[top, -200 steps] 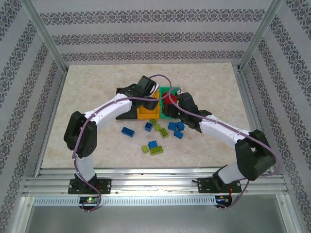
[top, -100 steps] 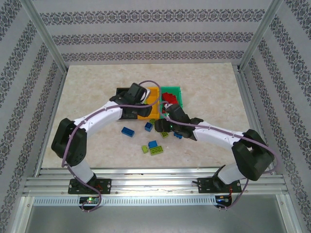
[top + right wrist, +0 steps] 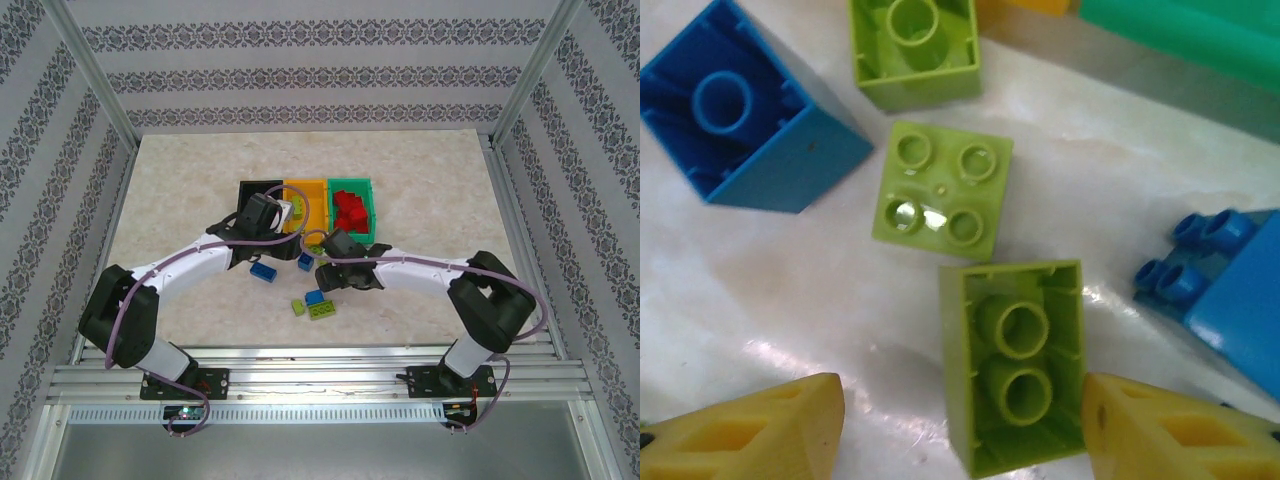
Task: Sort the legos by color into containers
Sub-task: Pick up the lego from the center of the table.
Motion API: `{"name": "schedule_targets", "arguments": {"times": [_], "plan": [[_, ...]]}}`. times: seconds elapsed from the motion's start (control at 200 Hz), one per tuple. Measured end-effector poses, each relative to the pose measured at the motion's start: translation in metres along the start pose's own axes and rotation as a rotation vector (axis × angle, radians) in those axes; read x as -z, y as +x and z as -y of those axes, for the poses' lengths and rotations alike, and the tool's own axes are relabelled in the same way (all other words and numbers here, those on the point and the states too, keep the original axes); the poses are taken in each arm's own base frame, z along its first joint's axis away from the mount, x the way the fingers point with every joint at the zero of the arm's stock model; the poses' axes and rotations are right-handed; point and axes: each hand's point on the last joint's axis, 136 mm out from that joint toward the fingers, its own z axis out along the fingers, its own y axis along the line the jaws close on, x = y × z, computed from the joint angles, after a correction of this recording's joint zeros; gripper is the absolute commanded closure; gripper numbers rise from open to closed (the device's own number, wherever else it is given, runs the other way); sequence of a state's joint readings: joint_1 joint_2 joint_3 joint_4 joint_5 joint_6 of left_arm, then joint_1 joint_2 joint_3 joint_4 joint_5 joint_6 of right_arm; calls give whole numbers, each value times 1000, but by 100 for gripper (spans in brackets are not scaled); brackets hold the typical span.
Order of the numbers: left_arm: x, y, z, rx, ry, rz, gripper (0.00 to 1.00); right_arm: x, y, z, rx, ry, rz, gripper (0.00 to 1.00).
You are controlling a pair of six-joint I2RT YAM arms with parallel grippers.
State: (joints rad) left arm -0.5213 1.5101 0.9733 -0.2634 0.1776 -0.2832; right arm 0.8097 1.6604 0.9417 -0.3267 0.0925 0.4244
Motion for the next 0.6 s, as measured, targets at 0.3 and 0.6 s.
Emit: {"name": "schedule_targets", "arguments": {"times": [0.3,0.6], "plan": [[0,-5,11,16,59,16,37,-11,2,13,46,94,-46,47],[2,-1,10,16,62,18,37,-15,-3,8,40,78,-39,62]]}}
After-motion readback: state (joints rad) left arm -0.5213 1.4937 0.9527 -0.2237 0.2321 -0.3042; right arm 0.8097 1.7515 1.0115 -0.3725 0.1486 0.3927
